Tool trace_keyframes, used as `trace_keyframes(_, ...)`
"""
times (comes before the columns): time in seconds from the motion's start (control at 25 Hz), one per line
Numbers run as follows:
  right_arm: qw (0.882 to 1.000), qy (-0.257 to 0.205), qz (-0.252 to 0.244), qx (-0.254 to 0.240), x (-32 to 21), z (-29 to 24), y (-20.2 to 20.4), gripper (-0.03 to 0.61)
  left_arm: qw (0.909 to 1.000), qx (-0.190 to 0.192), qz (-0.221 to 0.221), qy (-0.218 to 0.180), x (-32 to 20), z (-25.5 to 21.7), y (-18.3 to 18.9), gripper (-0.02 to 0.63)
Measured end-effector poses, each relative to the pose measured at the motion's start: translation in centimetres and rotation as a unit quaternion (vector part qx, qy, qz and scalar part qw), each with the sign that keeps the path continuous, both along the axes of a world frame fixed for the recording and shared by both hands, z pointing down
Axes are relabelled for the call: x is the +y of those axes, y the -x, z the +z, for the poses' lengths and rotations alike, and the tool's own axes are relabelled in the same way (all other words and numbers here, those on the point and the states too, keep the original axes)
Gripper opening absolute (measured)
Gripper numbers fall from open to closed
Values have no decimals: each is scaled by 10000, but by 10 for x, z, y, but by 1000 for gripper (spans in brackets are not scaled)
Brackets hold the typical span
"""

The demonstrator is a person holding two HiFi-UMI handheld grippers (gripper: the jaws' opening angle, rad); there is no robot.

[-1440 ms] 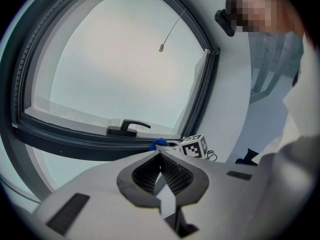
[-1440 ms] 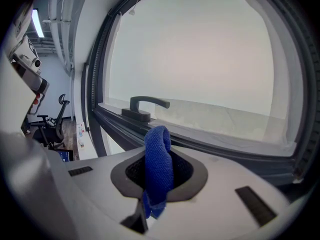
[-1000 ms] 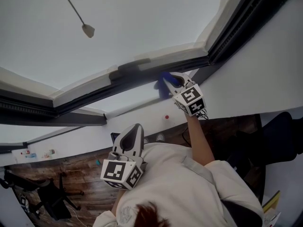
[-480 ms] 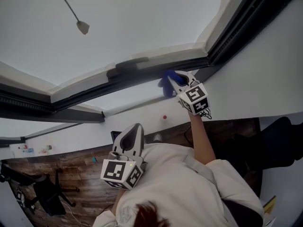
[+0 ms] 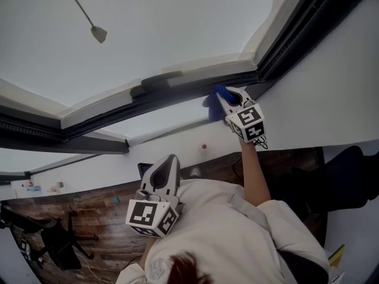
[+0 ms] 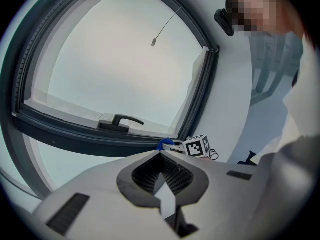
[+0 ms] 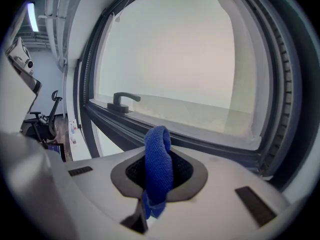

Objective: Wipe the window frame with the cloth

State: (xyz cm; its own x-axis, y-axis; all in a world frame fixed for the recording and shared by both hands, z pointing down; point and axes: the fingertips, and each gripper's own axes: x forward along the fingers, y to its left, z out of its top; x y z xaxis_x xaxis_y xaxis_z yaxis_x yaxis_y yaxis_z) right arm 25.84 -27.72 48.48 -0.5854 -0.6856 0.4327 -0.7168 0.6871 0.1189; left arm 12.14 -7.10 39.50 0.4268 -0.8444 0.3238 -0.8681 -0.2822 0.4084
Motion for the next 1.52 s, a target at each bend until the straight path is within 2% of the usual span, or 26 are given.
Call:
trace_keyframes(0.32, 9979, 93, 646, 52, -11, 8, -45, 49, 10000, -4, 84, -16, -3, 1, -3, 5)
trace_keyframes(0.6, 9910, 458, 1187, 418, -15, 27, -73, 49, 9999, 1, 165, -15, -6, -1, -8, 5)
trace_keyframes(0.68, 9927, 370, 1088, 355, -12, 19, -65, 49, 9999, -6, 148, -1, -8, -1, -6, 5)
trace_keyframes(0.84, 9970, 50, 619, -460, -5, -14, -32, 49, 9998, -3, 187, -4, -9, 0, -7, 5)
trace_keyframes(0.92, 9968, -85, 455, -651, -6, -26, -18, 49, 9998, -3, 184, -3, -9, 0, -6, 5)
trace_keyframes(1.2, 9988, -71, 292, -391, -8, -18, -4, 49, 10000, -5, 53, -28, -7, -1, 3, 5)
trace_keyframes(1.36, 9989, -148, 435, 25, -12, -12, -15, 49, 10000, -5, 27, -14, -6, 0, 7, 6)
trace_keyframes(1.52, 9972, -198, 713, 121, -19, -11, -34, 49, 10000, 3, 23, -38, -6, -1, 8, 6)
